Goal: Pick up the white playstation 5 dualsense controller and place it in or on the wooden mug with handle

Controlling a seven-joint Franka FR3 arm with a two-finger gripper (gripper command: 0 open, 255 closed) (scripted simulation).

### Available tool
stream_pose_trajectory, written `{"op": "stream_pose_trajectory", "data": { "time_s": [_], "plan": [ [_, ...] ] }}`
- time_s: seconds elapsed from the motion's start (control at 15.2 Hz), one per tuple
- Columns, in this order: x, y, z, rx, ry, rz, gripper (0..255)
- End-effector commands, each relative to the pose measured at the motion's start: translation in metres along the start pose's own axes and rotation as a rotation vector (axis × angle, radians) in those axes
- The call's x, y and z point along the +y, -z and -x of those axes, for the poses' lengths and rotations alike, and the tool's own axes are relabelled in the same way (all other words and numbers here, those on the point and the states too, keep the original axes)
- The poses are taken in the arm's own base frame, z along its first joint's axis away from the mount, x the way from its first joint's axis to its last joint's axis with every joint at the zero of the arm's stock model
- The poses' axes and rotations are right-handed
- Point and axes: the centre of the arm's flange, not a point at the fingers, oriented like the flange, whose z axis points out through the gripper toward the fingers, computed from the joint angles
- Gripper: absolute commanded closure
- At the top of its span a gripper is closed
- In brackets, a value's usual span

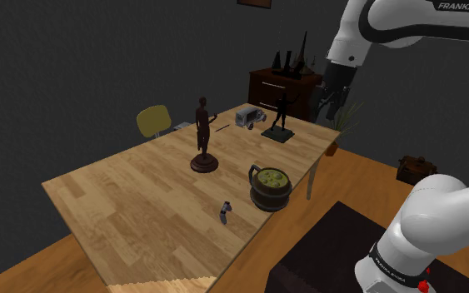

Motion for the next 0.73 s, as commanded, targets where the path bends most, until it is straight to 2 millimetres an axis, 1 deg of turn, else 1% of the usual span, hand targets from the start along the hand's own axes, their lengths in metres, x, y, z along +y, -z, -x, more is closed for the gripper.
{"op": "stream_pose_trajectory", "data": {
  "time_s": [0.0, 0.66],
  "plan": [
    [0.0, 0.0, 0.0, 0.0, 0.0, 0.0, 0],
    [-0.069, -0.111, -0.044, 0.008, -0.071, 0.08, 0]
  ]
}}
